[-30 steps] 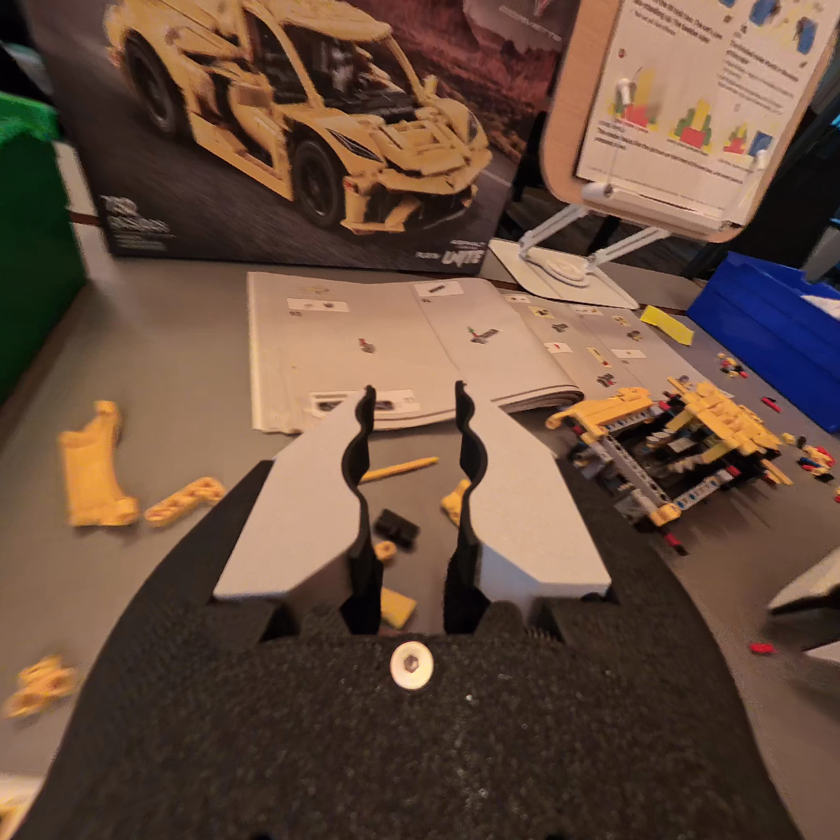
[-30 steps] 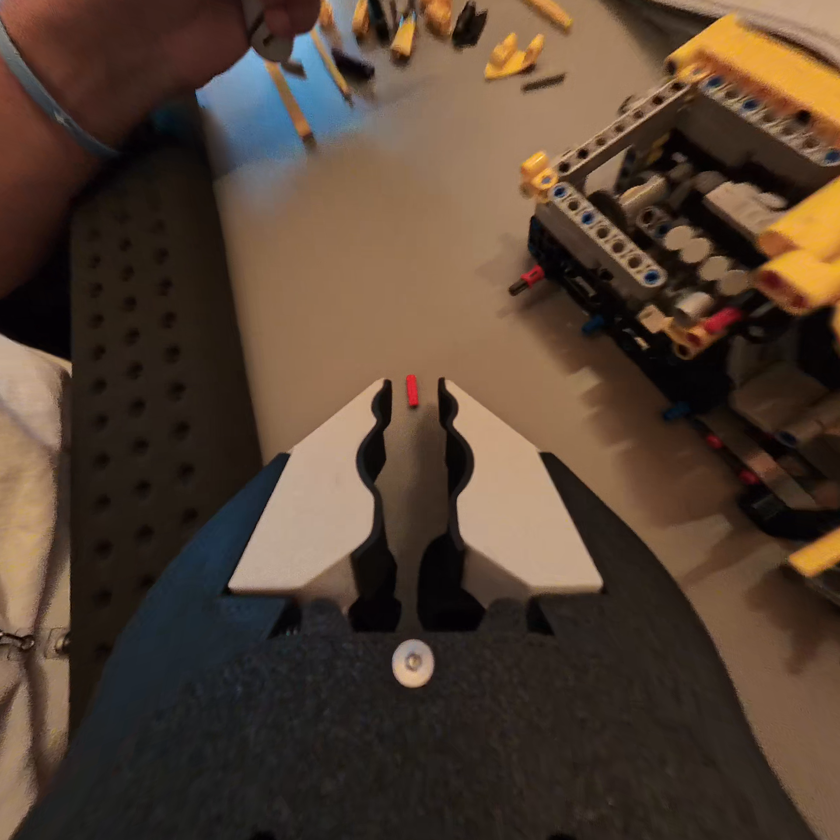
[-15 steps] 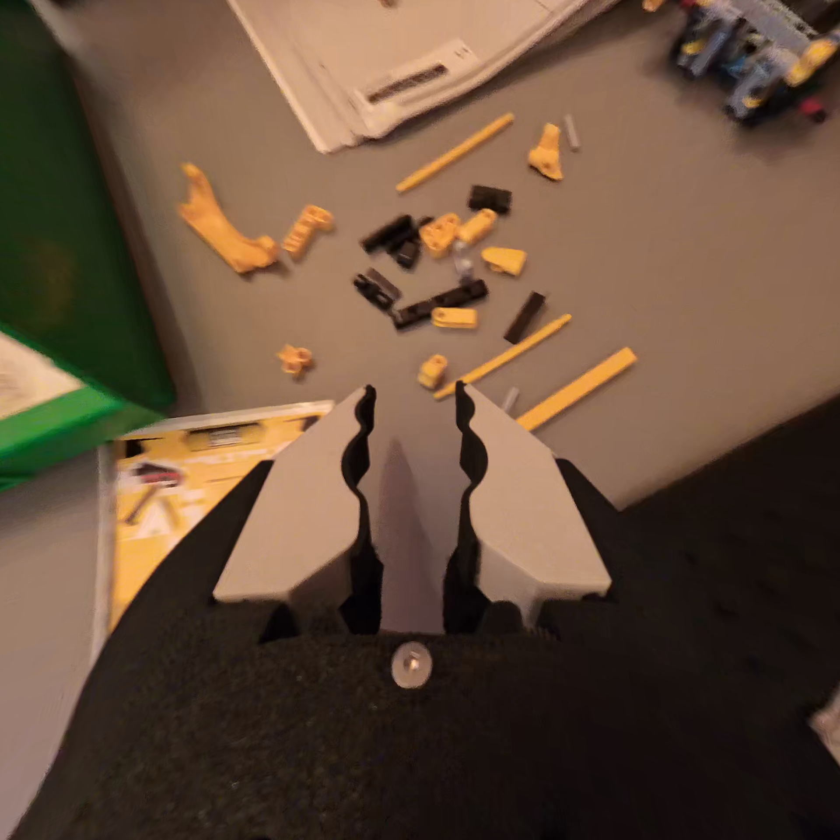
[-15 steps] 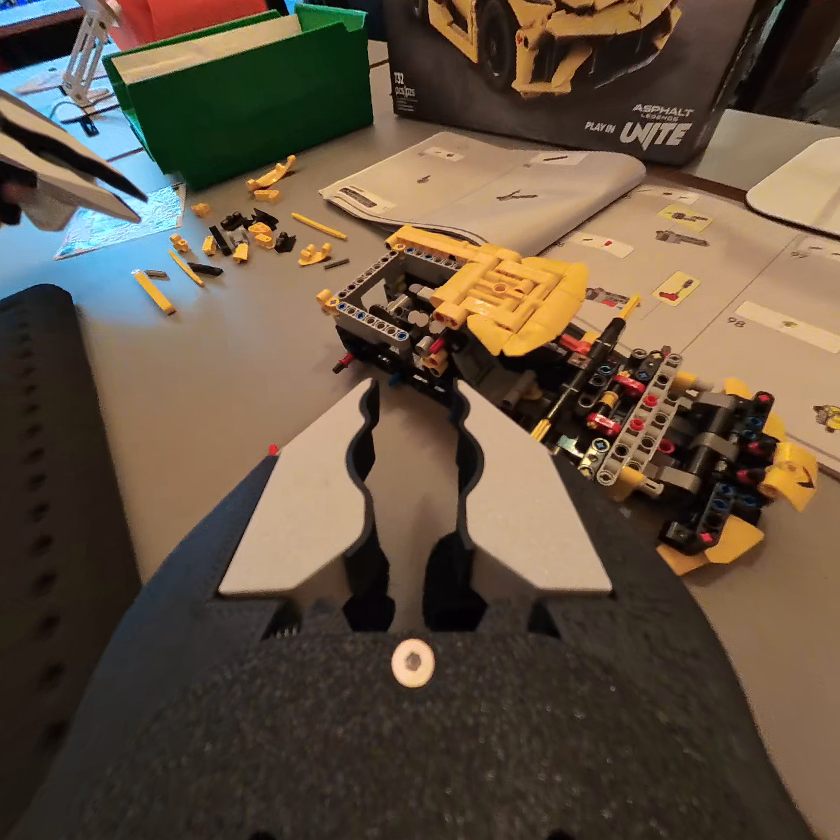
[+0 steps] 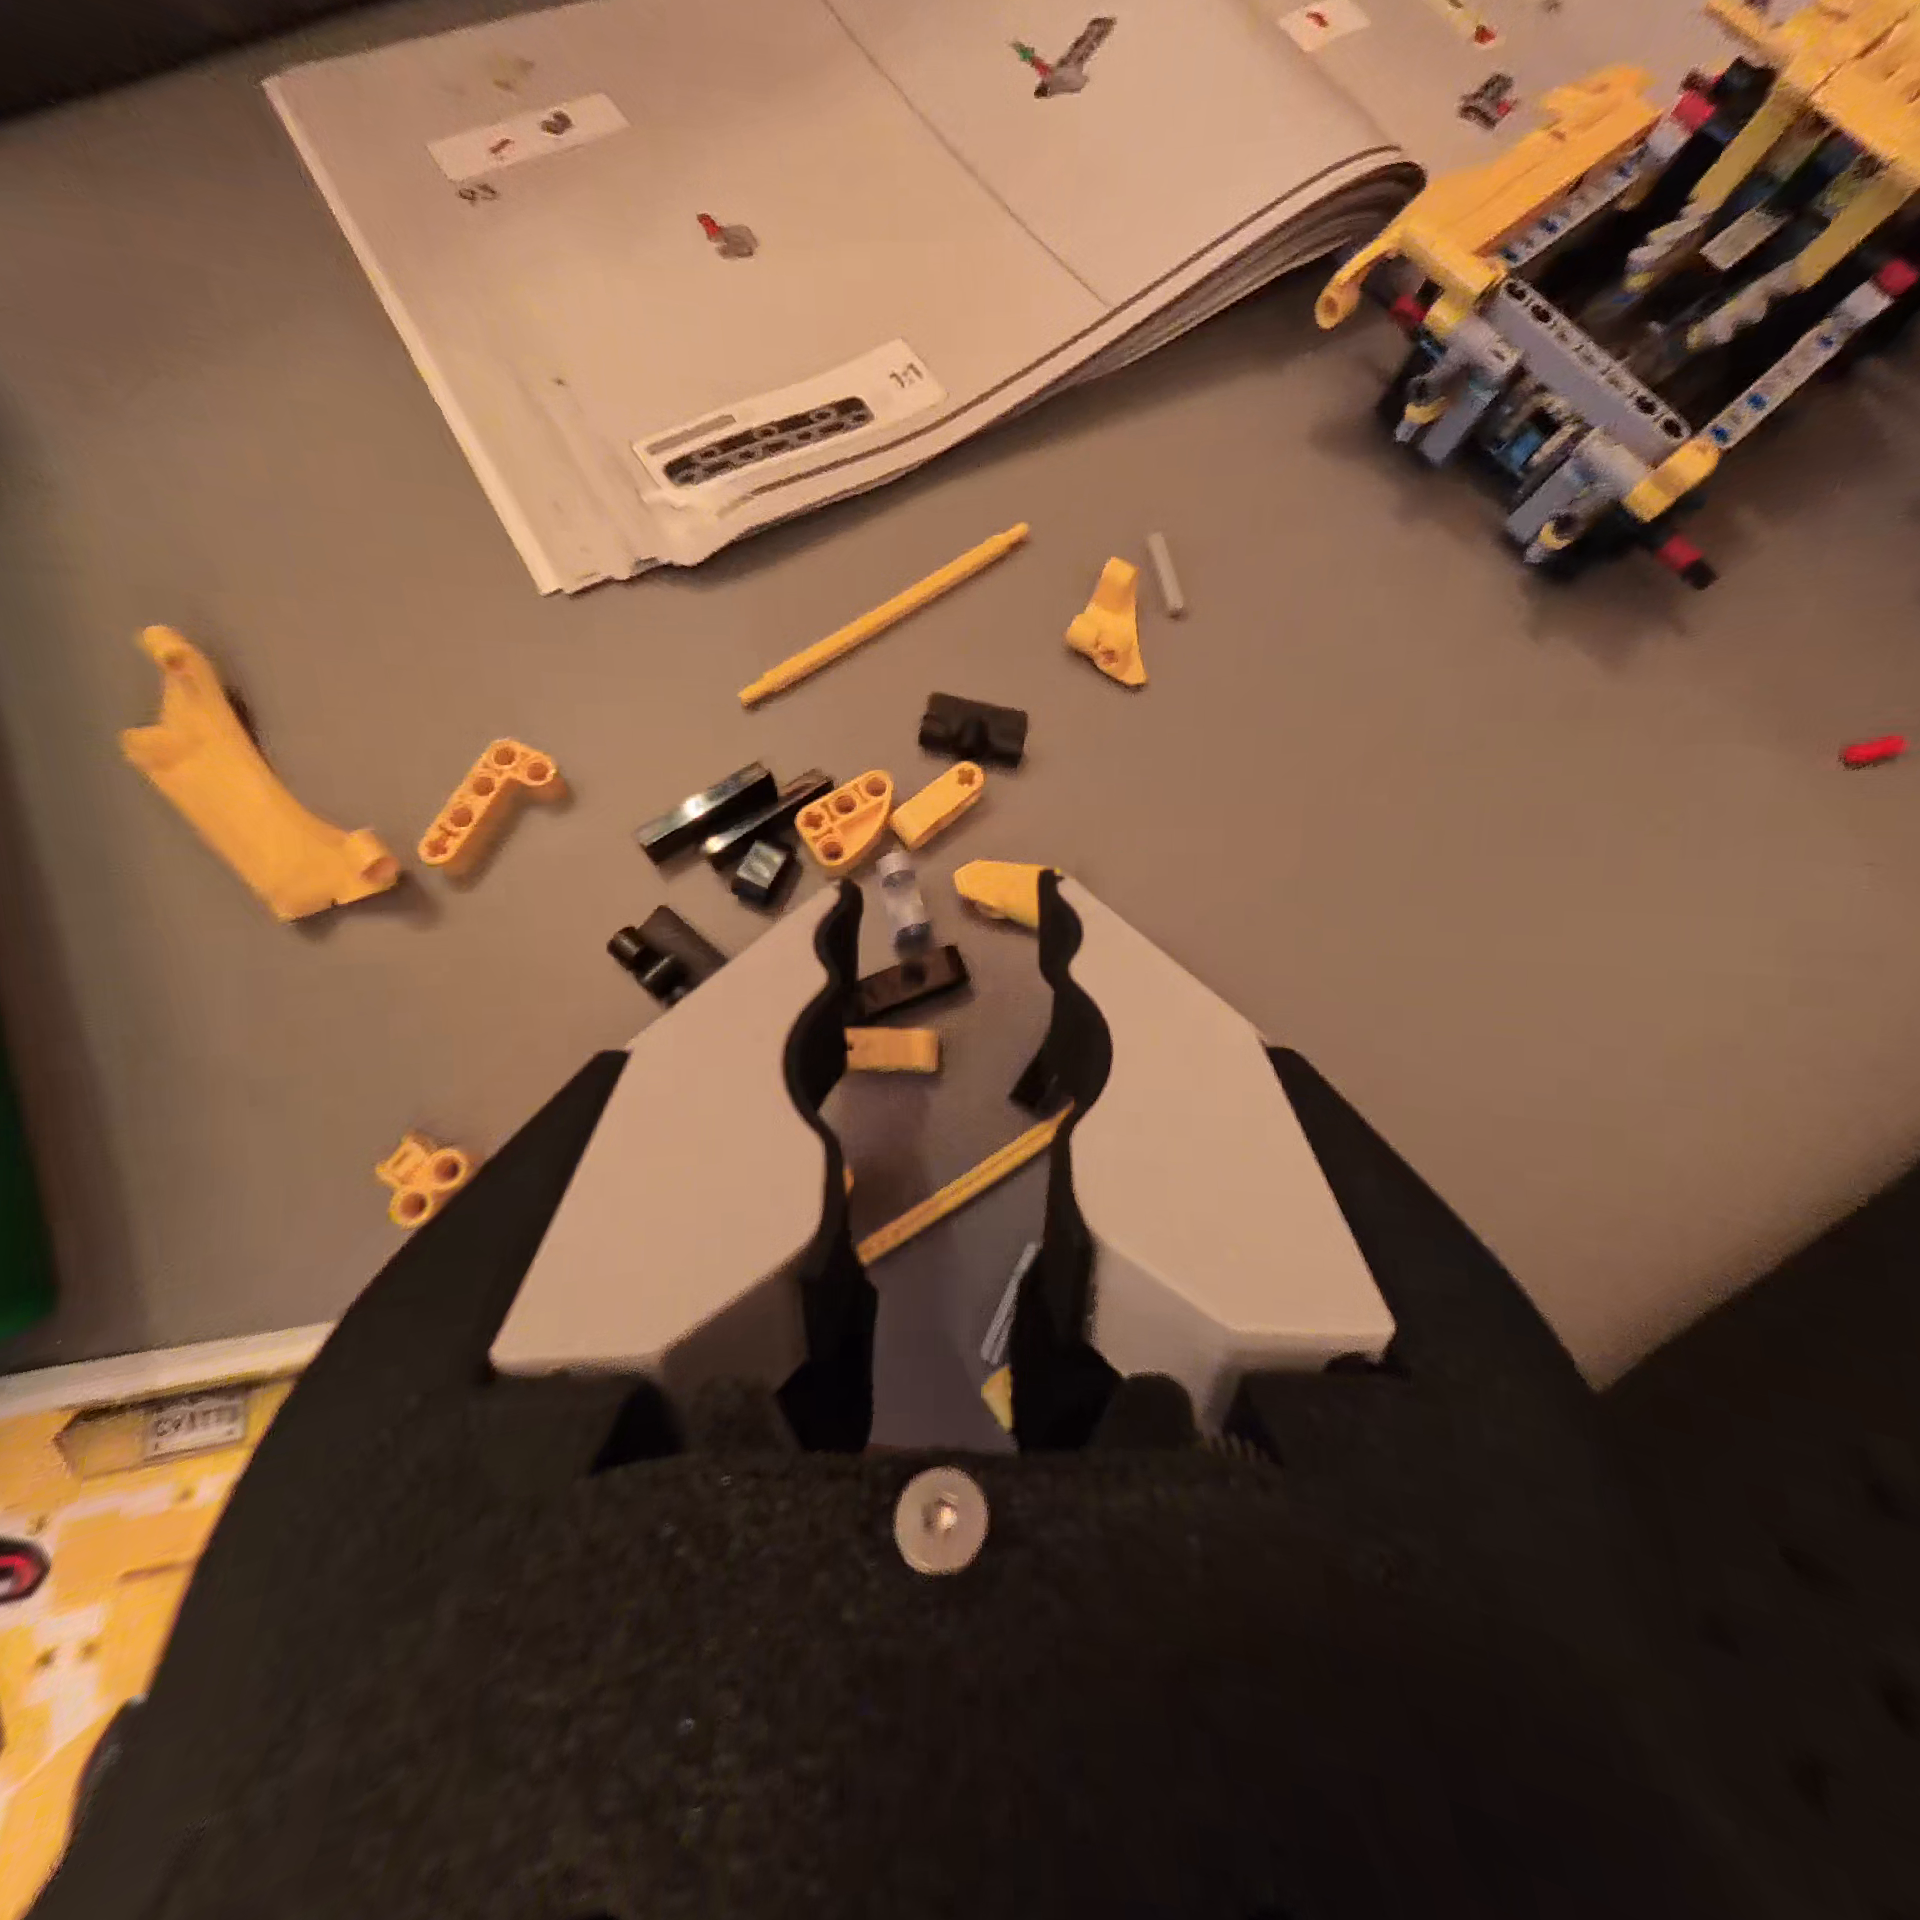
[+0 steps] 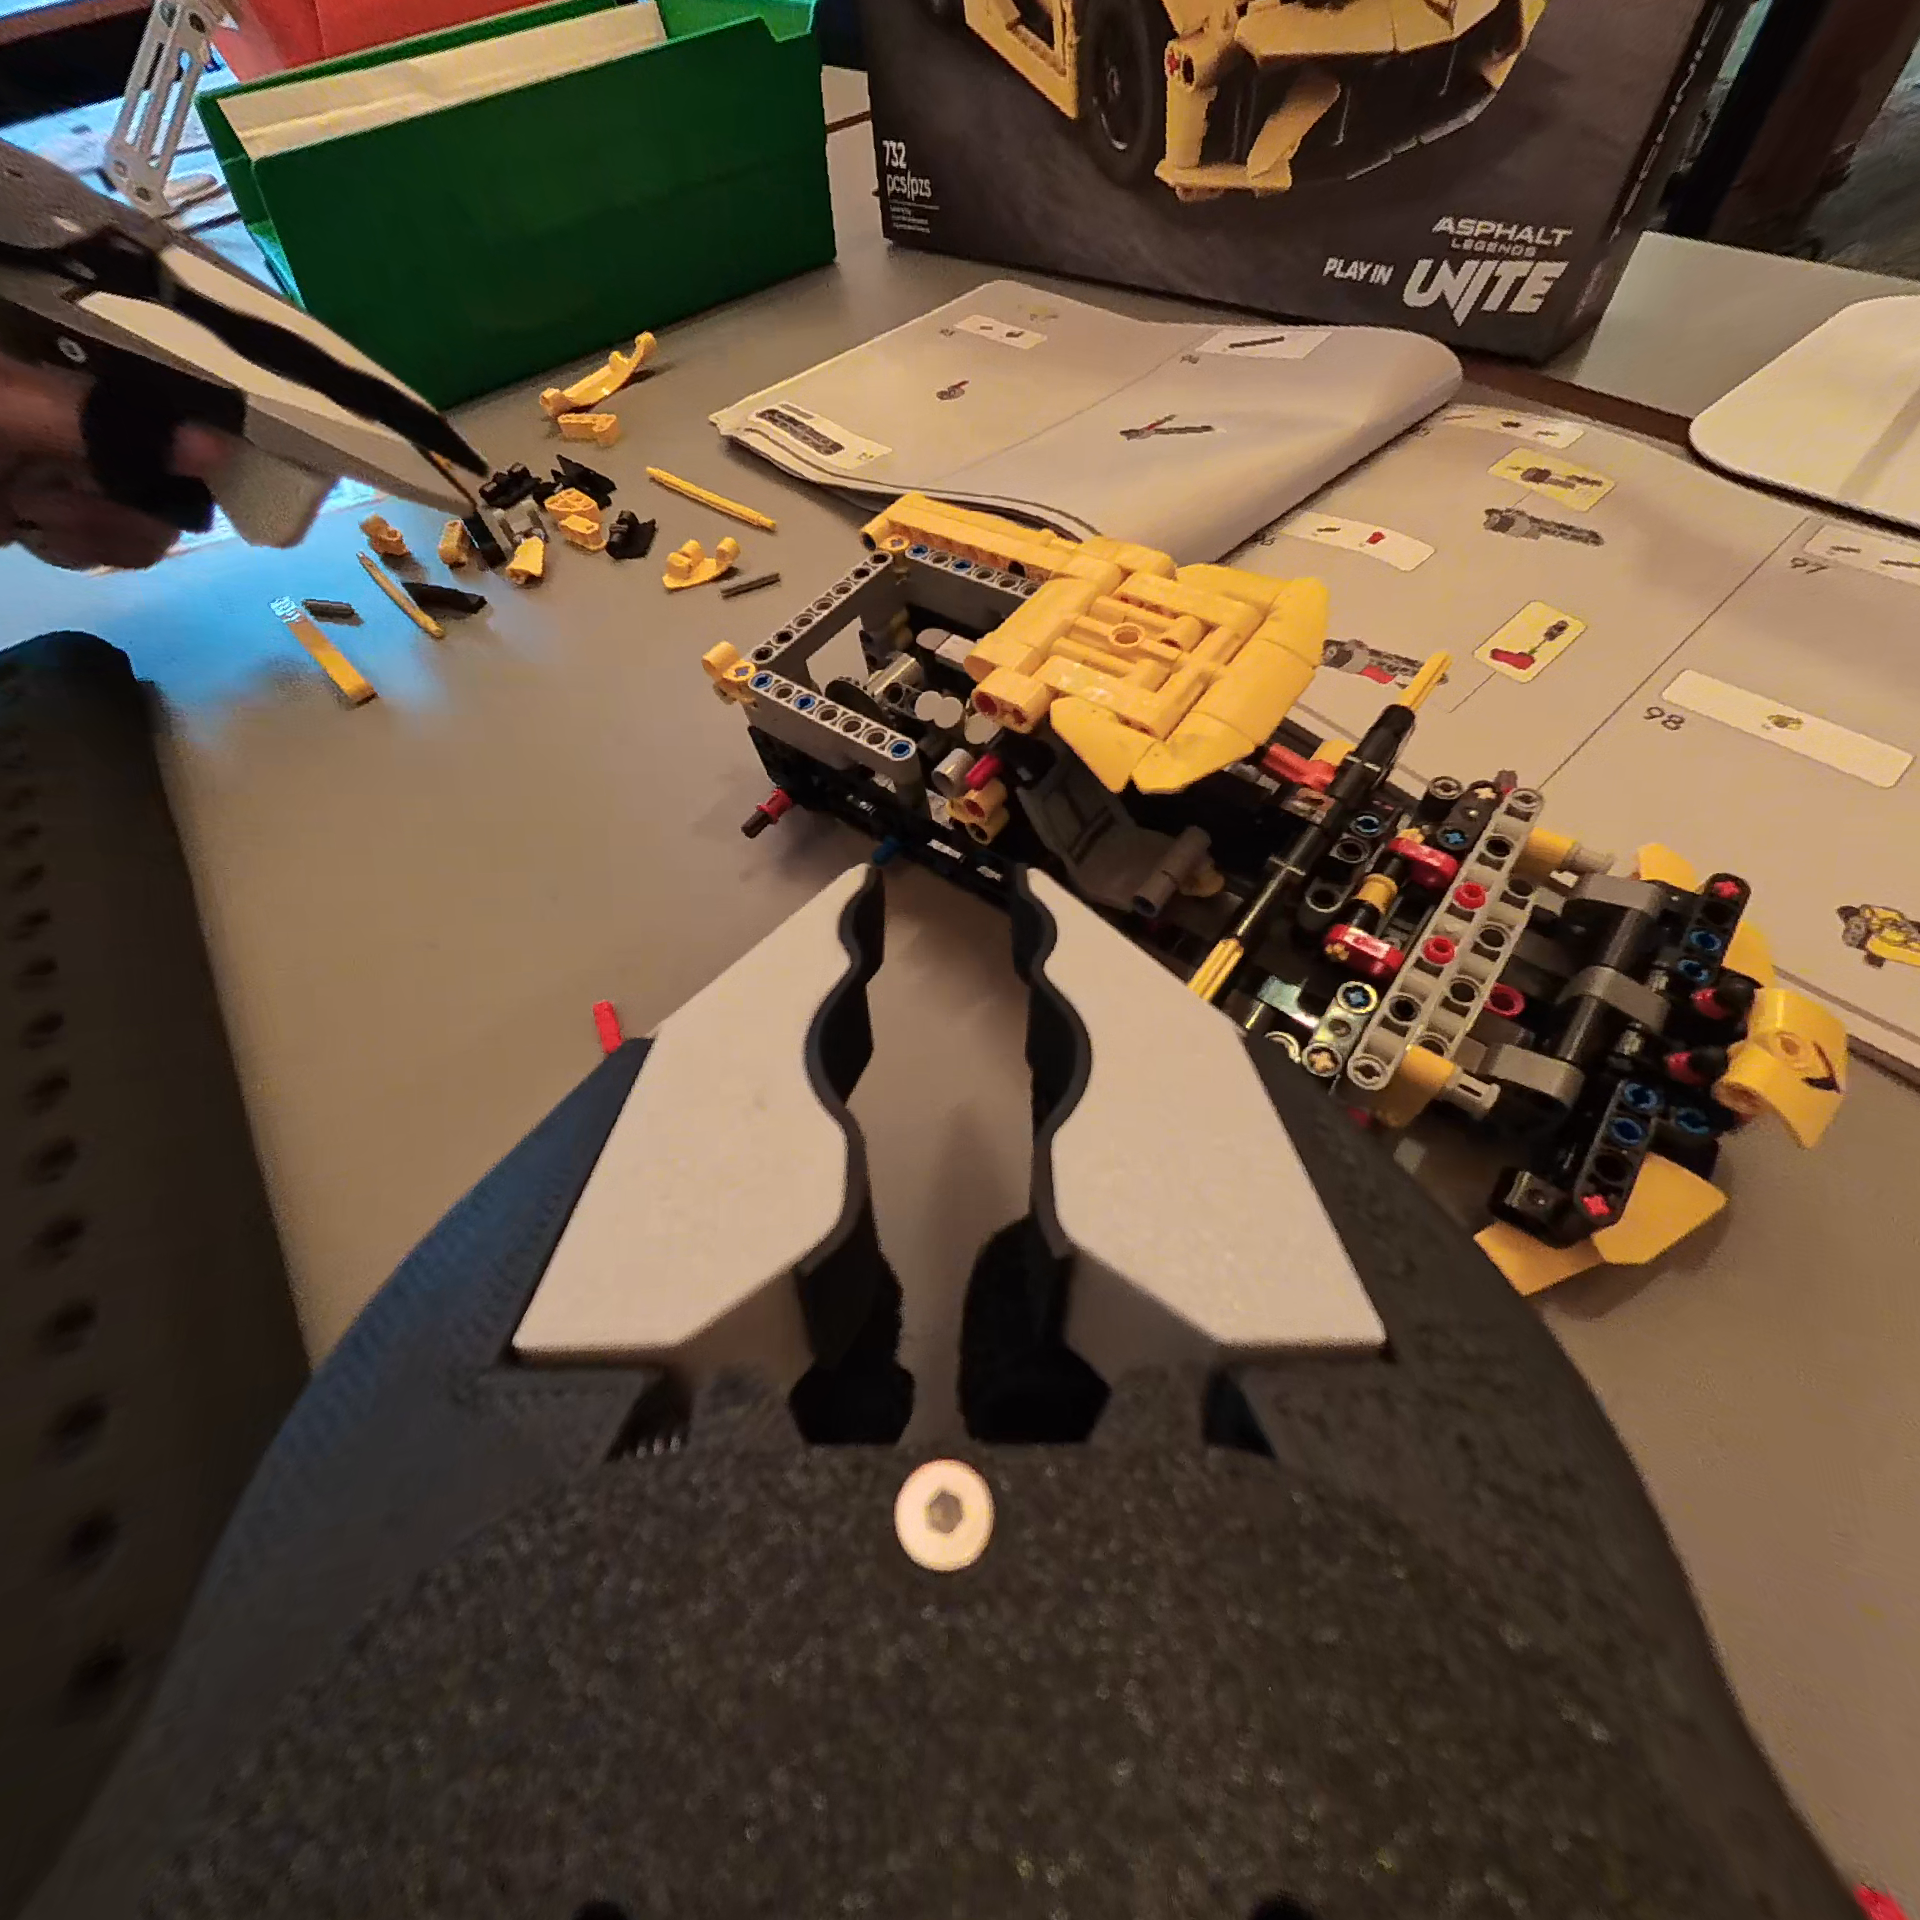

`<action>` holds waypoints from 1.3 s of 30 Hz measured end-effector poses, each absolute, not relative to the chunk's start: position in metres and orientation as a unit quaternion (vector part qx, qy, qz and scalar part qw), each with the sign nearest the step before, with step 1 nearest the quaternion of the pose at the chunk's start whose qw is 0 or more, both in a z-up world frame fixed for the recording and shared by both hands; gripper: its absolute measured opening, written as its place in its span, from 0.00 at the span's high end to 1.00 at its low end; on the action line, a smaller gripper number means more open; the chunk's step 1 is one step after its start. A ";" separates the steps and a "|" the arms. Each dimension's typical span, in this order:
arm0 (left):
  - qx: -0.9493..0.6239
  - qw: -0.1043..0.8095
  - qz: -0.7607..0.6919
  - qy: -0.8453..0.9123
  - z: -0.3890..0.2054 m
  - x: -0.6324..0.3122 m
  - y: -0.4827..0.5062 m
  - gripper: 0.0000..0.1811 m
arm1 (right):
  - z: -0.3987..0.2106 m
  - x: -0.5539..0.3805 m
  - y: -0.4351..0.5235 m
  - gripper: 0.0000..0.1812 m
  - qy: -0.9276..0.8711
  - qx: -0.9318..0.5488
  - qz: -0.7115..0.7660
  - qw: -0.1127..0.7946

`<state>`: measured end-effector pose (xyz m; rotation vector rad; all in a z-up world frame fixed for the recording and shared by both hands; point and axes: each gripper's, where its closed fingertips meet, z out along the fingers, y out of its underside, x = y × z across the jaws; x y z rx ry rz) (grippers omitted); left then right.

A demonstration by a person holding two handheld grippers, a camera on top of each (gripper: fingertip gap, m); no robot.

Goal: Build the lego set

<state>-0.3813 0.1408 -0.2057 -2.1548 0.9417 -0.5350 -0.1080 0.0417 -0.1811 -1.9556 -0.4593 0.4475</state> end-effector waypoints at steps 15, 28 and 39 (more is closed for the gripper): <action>-0.761 0.367 -0.307 0.438 -0.153 -0.300 0.094 0.96 | -0.175 -0.106 0.041 0.89 -0.186 -0.808 0.193 0.524; -0.727 0.250 -0.311 0.558 -0.221 -0.215 0.022 0.96 | -0.173 -0.105 0.041 0.89 -0.177 -0.806 0.216 0.522; -0.634 0.338 -0.606 0.341 -0.116 -0.186 0.037 0.96 | -0.138 -0.183 0.028 0.78 -0.298 -0.729 0.279 0.550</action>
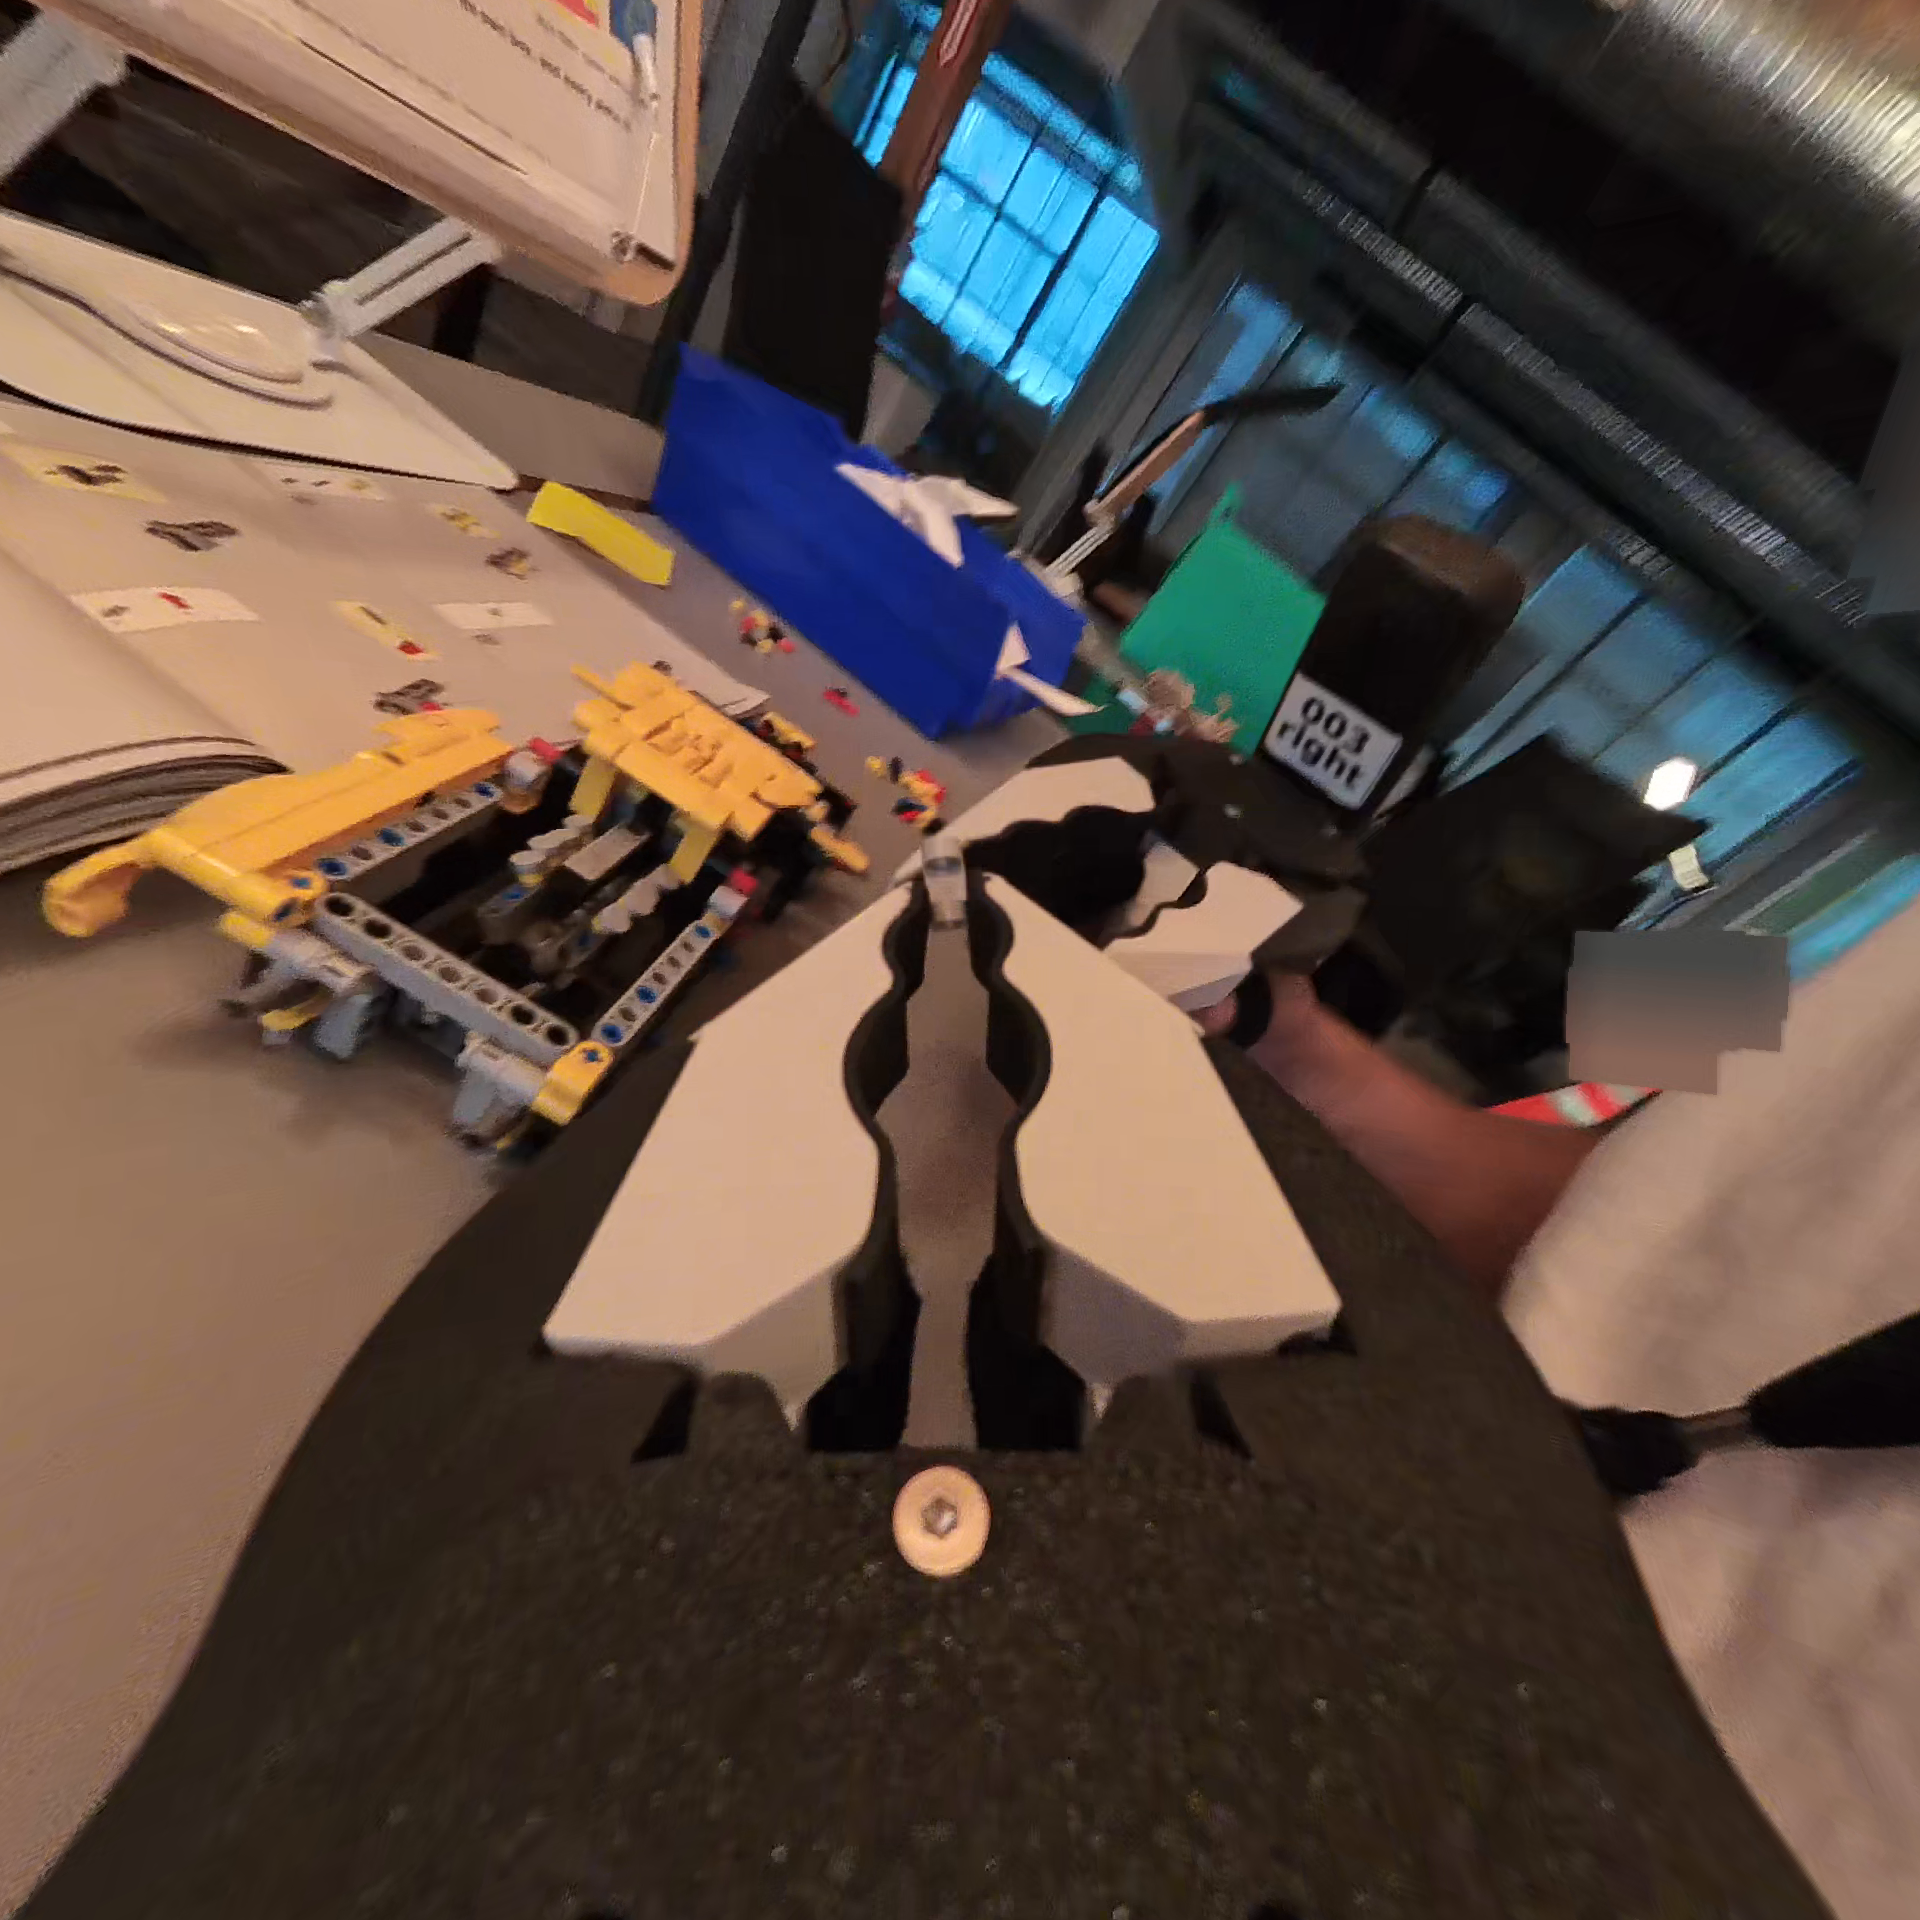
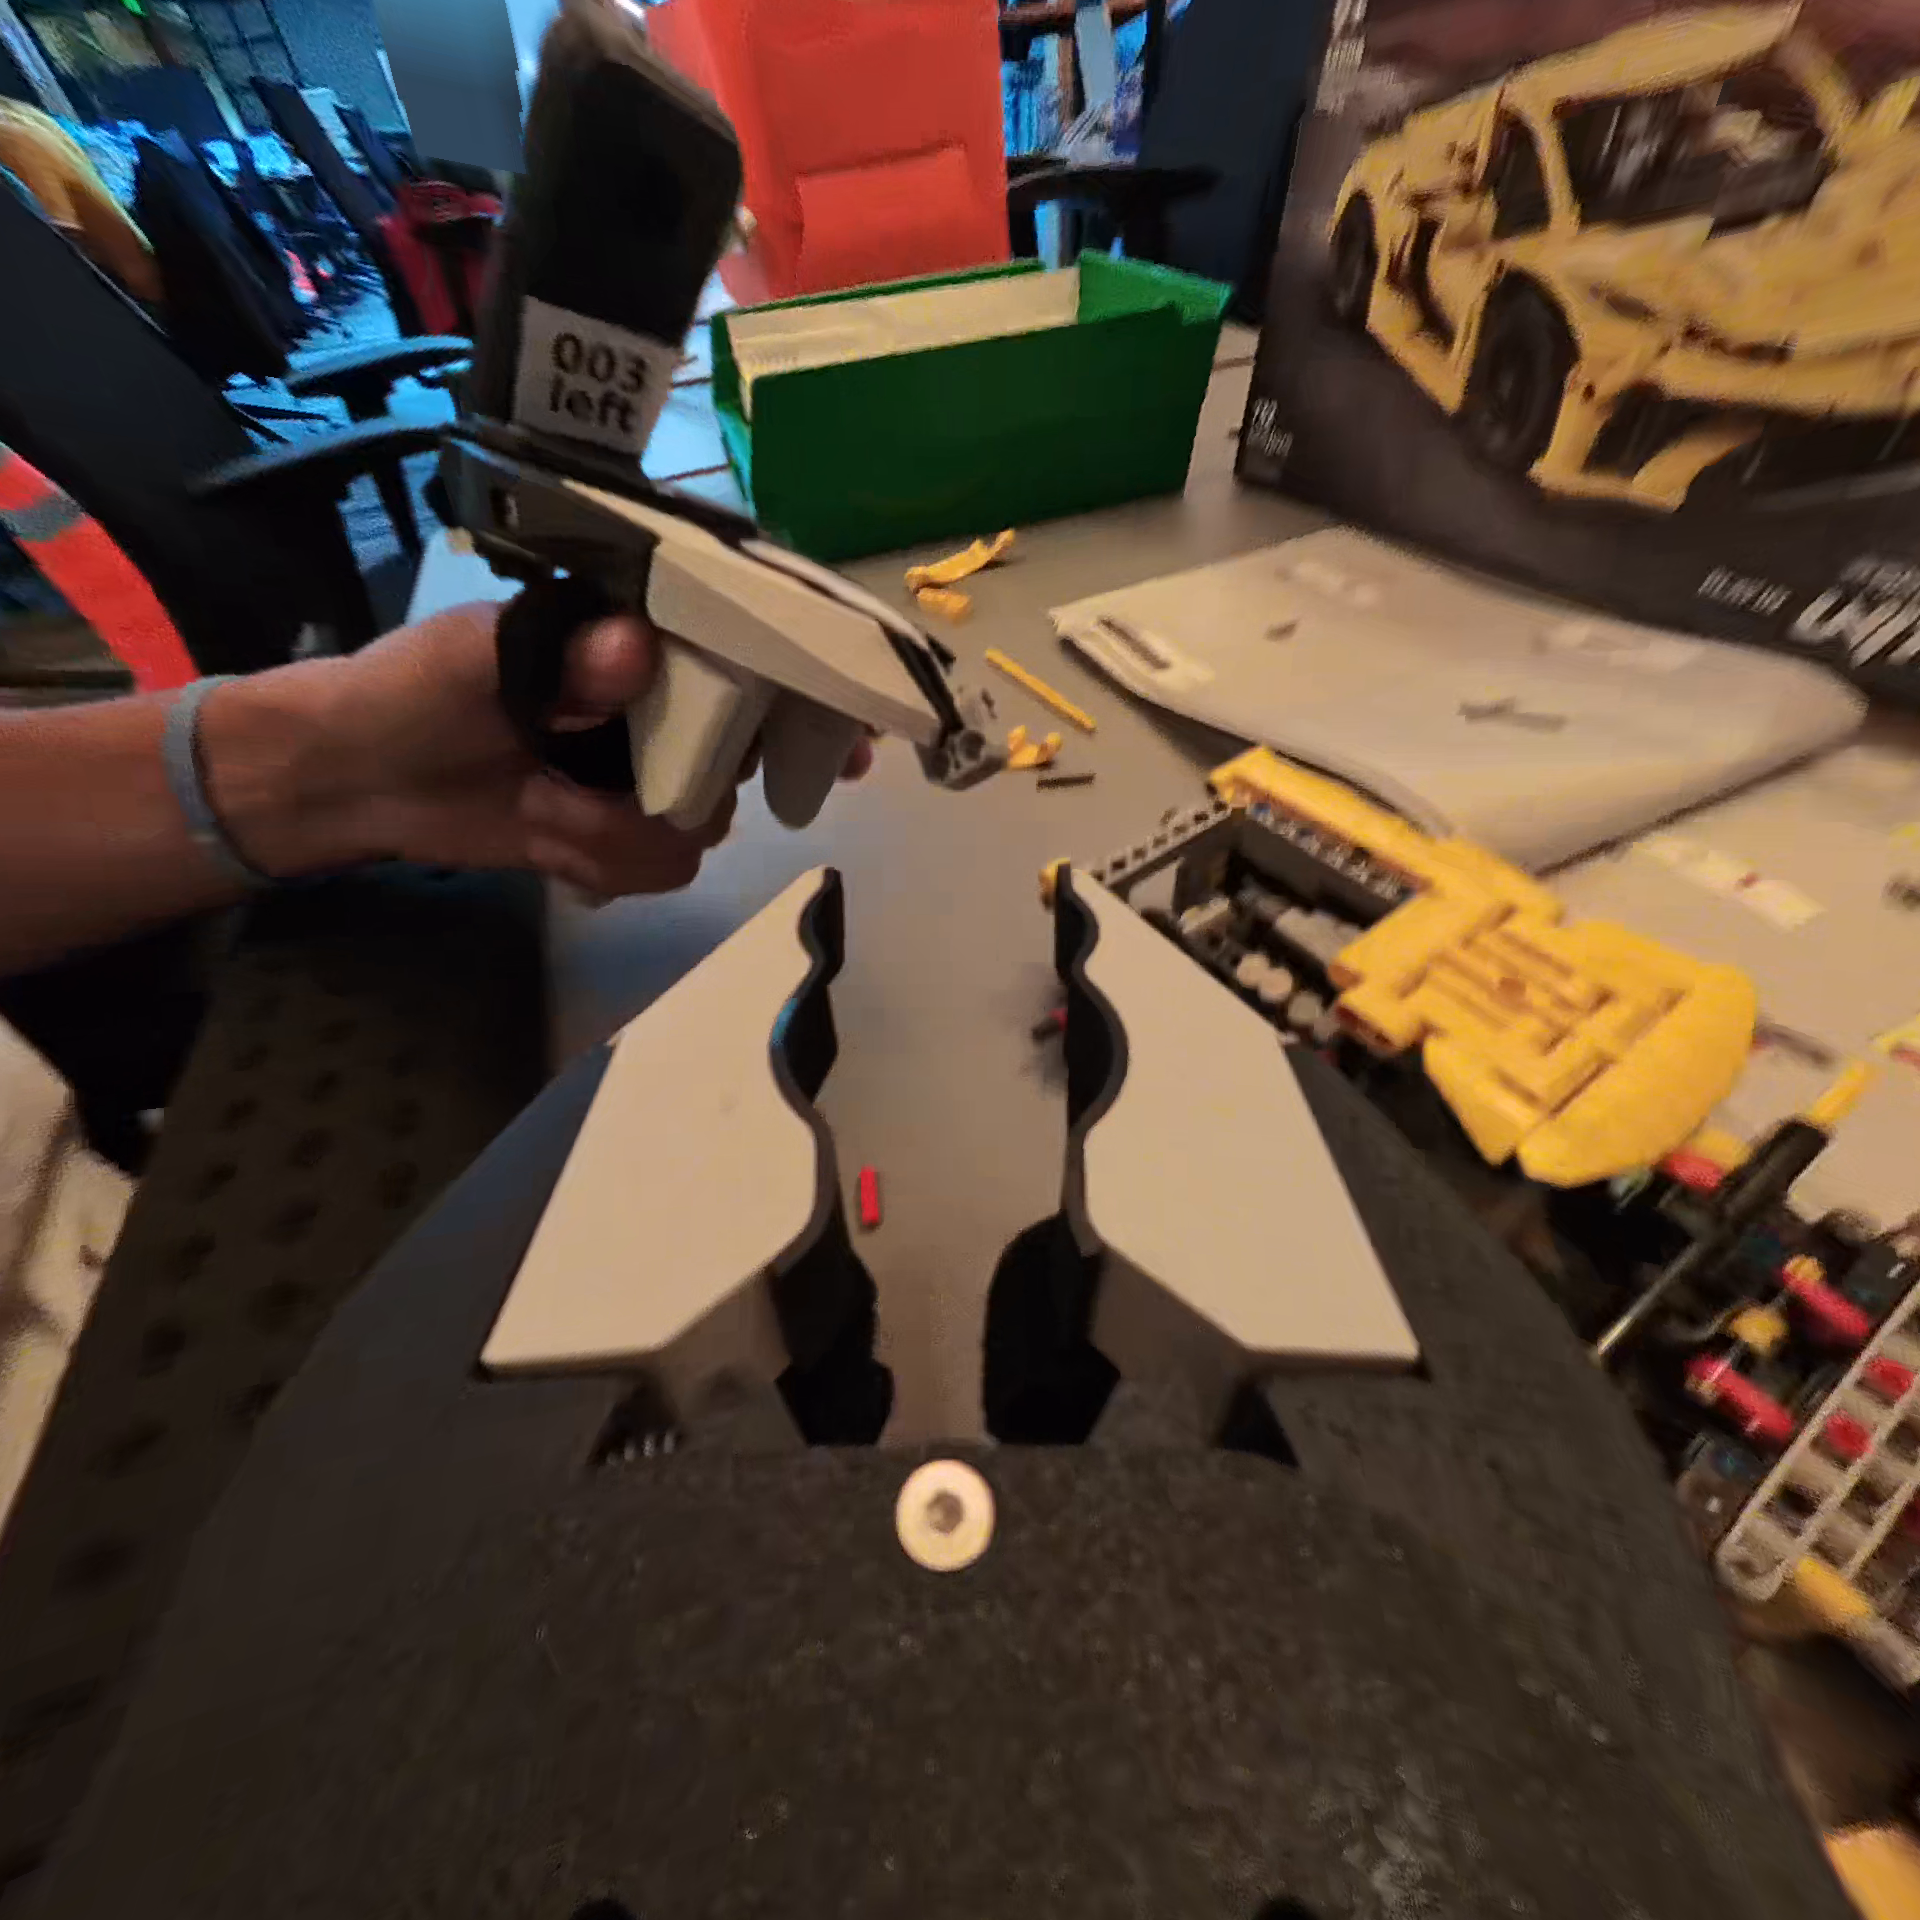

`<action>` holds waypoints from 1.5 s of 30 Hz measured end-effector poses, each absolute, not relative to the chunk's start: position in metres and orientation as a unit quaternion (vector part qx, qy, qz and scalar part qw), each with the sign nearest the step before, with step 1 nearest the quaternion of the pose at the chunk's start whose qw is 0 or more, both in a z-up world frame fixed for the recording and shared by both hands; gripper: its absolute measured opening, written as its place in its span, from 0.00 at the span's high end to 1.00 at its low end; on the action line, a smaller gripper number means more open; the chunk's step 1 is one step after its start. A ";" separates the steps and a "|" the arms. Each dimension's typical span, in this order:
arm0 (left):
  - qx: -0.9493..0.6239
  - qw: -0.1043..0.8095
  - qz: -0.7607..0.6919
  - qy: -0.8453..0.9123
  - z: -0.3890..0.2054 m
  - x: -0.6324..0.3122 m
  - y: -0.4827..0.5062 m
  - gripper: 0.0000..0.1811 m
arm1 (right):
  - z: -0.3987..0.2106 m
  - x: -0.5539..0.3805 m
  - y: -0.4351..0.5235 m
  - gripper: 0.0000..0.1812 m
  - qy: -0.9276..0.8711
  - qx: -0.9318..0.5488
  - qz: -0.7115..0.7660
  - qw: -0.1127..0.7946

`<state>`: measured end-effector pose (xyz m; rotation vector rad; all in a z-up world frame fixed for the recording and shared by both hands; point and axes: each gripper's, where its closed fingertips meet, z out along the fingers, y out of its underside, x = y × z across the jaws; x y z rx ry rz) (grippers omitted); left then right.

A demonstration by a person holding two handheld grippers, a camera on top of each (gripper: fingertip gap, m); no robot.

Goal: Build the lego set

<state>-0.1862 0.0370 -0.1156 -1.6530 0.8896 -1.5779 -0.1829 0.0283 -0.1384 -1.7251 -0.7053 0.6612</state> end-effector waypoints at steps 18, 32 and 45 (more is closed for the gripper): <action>-0.533 0.304 -0.726 0.312 -0.083 -0.186 0.010 0.97 | -0.084 -0.193 0.016 0.96 -0.138 -0.604 0.638 0.458; -0.569 0.405 -0.561 0.444 -0.110 -0.177 0.002 0.96 | -0.099 -0.189 0.015 0.96 -0.142 -0.634 0.624 0.433; -0.567 0.528 -0.390 0.497 -0.111 -0.160 0.011 0.85 | -0.088 -0.167 0.018 0.96 -0.077 -0.584 0.693 0.416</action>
